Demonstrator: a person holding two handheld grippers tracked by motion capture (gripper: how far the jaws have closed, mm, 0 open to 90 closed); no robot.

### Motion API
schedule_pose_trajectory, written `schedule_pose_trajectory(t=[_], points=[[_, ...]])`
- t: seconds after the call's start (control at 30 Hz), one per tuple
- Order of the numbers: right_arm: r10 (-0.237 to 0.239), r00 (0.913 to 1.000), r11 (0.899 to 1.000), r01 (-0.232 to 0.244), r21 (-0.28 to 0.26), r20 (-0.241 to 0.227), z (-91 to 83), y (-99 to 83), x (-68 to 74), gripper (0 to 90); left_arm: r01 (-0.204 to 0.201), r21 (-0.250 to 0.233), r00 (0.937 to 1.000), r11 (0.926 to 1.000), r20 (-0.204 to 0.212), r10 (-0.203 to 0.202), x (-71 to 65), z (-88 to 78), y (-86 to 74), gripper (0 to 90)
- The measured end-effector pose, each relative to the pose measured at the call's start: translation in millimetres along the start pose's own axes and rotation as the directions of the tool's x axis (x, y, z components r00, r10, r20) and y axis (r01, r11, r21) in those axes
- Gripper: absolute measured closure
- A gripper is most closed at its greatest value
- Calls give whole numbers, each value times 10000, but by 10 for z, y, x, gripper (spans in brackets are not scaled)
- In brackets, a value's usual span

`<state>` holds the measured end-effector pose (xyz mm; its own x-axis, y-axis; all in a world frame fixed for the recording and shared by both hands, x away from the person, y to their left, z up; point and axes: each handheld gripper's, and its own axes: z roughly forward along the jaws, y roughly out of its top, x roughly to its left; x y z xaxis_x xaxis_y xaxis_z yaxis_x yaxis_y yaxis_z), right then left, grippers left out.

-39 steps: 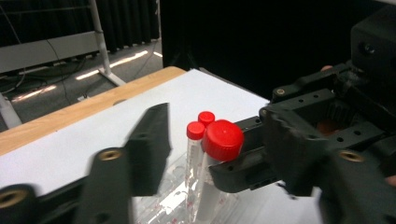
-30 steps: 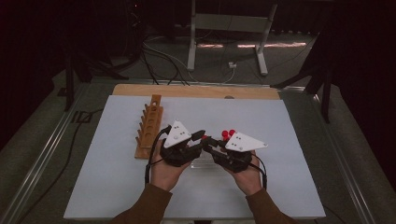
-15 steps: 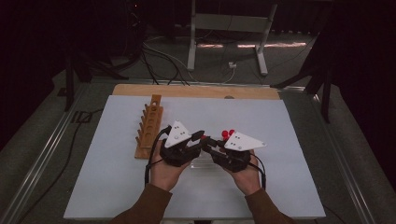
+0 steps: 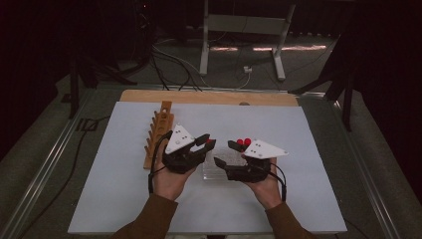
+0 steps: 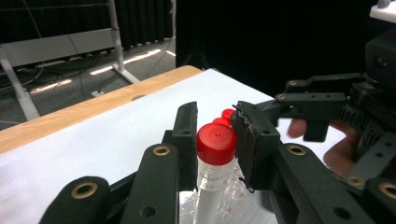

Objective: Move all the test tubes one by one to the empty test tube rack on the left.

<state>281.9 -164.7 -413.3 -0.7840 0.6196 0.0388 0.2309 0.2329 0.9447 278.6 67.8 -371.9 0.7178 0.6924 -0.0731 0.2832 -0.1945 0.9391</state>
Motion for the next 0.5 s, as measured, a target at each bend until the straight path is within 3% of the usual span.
schedule_pose_trajectory(t=[0.2, 0.5], points=[[310, 9992, 9994, -307, -132, 244, -113, -47, -120, 99, 169, -237, 9996, 9996, -231, -175, 96, -78, 4, 719], [532, 9954, 9986, -524, -116, 795, -330, -181, -317, 22, 164, -324, 9979, 9993, -624, -184, 246, -204, -8, 718]])
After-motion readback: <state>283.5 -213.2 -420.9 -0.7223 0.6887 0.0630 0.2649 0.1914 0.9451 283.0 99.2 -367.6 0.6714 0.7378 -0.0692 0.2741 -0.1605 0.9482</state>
